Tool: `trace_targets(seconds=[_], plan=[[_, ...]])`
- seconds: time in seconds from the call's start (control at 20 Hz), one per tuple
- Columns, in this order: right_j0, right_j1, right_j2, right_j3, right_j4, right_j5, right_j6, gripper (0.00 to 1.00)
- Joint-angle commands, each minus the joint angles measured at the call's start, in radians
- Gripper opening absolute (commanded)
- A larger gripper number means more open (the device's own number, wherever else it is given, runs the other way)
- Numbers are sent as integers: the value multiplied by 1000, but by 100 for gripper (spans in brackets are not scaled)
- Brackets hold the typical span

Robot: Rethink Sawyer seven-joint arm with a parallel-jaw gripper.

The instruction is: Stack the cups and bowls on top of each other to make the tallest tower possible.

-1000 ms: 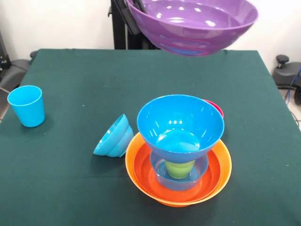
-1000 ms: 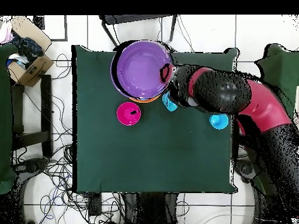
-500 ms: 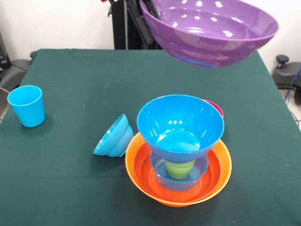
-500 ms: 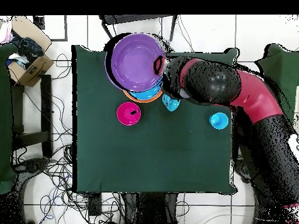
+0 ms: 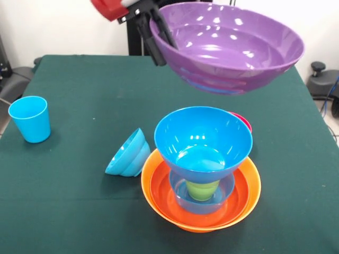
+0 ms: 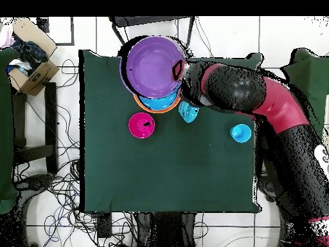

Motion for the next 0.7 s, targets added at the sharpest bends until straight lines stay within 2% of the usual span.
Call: trace_targets(seconds=[0.05, 0.7], plan=[[37, 121, -70, -88, -13, 78, -30, 0], [48, 189, -64, -153, -28, 78, -56, 0]])
